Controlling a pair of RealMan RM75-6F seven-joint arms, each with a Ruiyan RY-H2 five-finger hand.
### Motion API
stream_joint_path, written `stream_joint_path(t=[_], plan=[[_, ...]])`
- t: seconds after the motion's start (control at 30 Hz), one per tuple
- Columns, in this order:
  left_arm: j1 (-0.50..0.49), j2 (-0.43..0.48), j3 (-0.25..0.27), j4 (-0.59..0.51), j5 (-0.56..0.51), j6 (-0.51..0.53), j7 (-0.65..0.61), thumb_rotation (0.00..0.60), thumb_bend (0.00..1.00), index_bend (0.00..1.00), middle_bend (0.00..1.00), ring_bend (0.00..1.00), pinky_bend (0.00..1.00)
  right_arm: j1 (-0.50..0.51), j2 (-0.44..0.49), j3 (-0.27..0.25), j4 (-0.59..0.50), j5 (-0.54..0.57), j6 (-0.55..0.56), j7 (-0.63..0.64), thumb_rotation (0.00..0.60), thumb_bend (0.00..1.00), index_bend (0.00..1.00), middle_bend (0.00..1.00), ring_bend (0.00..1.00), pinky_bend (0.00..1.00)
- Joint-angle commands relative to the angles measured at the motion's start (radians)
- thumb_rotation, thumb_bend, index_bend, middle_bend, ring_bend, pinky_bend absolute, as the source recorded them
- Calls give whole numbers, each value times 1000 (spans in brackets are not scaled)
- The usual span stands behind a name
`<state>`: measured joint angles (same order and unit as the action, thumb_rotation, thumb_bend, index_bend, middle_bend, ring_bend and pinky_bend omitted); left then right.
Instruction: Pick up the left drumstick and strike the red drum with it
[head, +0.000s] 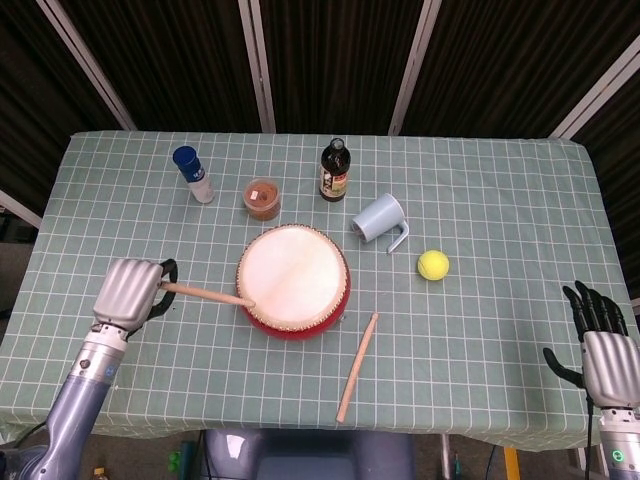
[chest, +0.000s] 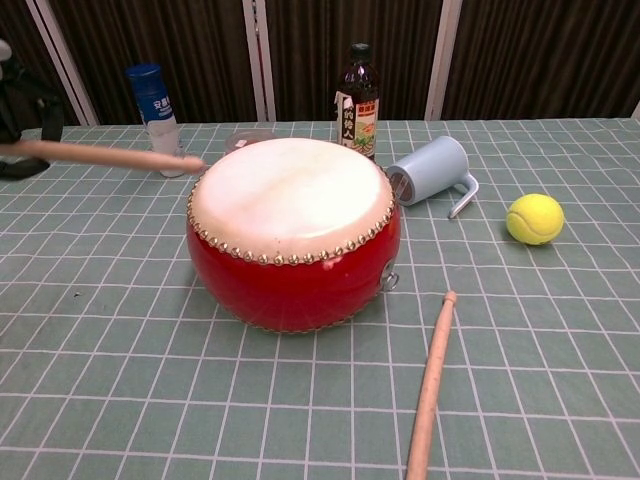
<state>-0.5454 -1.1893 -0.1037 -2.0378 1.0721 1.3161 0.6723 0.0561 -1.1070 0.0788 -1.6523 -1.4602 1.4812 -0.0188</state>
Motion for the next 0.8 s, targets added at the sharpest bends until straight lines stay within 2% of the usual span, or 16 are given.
stream_joint_path(t=[0.03, 0.2, 0.47, 0.57, 0.7, 0.8], plan=[[40, -13, 66, 79, 60, -34, -53, 600, 519, 731, 1000, 996, 975, 1, -1, 1, 0, 3, -3, 0, 600, 305, 0, 0, 0, 72], [63, -61, 109, 172, 104, -44, -67, 600, 501, 726, 1000, 961, 975, 4, -1, 2, 0, 4, -7, 1, 600, 305, 0, 0, 0, 73], [53, -182, 121, 317, 84, -102, -28, 600, 477, 670, 930, 881, 917, 8, -4, 2, 0, 0, -9, -3, 600, 305, 0, 0, 0, 72], [53, -216, 123, 350, 70, -112, -7, 600, 377, 559, 812, 779, 831, 9, -4, 3, 1, 3, -12, 0, 600, 305, 0, 0, 0, 73], [50, -227, 127, 356, 24, -140, 32, 600, 157, 464, 597, 570, 679, 9, -3, 3, 1, 4, -12, 4, 600, 305, 0, 0, 0, 73], [48, -227, 127, 350, 1, -146, 56, 600, 103, 394, 485, 439, 561, 8, -1, 2, -1, 3, -11, 5, 600, 306, 0, 0, 0, 73]])
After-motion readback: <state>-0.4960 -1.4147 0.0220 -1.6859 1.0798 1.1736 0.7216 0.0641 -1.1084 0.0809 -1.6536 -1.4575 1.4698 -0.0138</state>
